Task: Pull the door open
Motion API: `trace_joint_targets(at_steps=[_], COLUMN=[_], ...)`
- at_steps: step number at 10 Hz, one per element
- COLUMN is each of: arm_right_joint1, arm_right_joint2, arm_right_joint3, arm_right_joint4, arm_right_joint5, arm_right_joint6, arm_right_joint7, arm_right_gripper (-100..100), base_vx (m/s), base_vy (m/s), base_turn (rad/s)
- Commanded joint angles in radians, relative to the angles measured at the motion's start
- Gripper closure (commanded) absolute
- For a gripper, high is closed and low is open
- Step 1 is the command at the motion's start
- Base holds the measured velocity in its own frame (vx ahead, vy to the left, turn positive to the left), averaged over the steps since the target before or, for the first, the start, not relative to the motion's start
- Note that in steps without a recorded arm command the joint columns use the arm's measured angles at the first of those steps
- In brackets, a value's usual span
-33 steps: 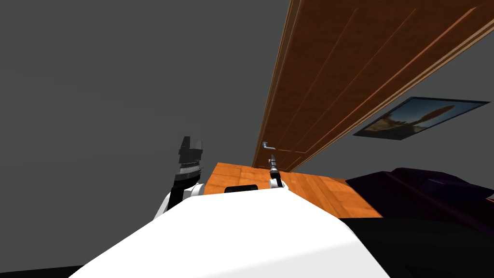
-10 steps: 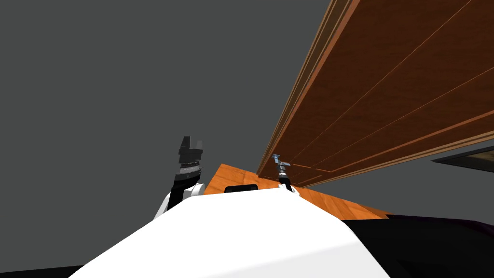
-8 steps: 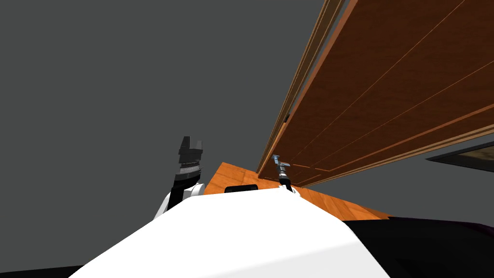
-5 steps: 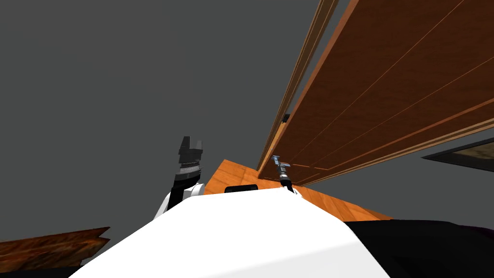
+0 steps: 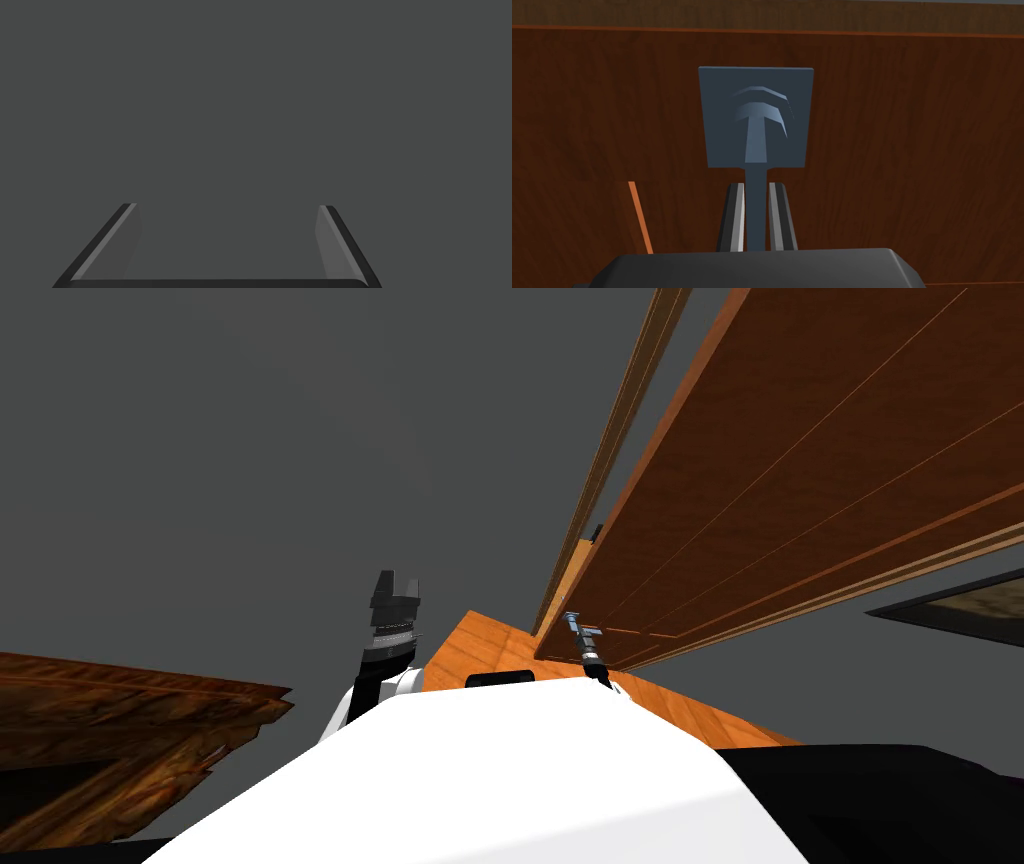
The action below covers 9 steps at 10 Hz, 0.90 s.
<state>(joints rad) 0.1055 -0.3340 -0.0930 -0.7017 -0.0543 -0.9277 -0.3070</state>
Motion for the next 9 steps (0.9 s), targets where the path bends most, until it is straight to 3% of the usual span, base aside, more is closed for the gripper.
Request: trace_joint_targets(at_steps=[1, 4, 5, 9], arm_right_joint1=[0.026, 0.058, 0.049, 0.093], arm_right_joint2=[-0.012, -0.043, -0.037, -0.064], arm_right_joint3=[0.014, 0.041, 0.035, 0.055], arm_right_joint4=[-0.011, -0.011, -0.008, 0.006], arm_right_joint5=[0.009, 0.028, 0.024, 0.037], arm_right_joint6=[-0.02, -0.066, -0.056, -0.125], arm_right_joint7=[-0.02, -0.062, -0.052, -0.087], arm_right_gripper=[100, 100, 100, 100], base_vx=[-0.221, -0.235, -0.116, -0.203], base_vy=[-0.038, -0.042, -0.017, -0.07], base_turn=[0.105, 0.128, 0.021, 0.171])
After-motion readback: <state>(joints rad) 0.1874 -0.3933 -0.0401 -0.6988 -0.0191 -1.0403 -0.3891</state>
